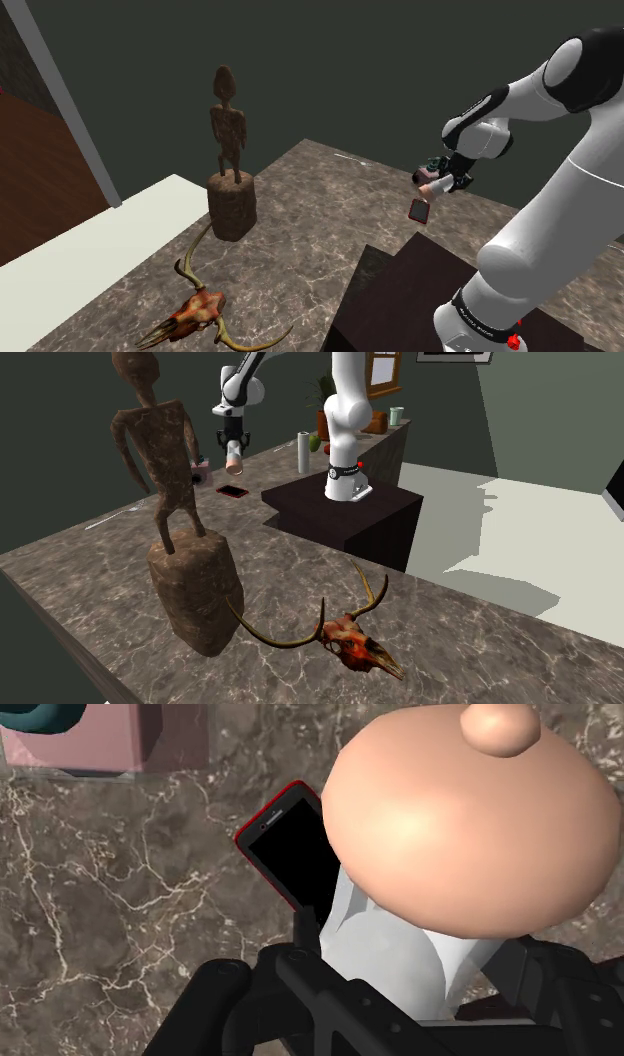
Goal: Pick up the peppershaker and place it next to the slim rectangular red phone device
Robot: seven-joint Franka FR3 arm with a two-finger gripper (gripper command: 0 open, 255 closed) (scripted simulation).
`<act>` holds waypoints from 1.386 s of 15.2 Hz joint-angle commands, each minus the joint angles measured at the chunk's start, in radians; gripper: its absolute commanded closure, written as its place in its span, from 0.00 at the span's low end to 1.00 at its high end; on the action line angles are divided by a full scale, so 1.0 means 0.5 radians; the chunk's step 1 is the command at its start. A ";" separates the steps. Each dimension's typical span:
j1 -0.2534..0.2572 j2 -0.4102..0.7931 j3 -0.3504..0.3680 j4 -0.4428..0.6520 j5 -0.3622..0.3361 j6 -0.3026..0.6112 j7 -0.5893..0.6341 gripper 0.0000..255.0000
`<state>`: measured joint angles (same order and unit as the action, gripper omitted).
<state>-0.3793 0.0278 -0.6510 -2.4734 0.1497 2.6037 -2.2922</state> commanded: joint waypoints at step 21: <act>-0.531 0.807 0.186 0.648 0.822 -0.092 -0.929 1.00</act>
<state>-0.6383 0.4193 -0.5673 -2.1506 0.5468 2.5478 -2.7472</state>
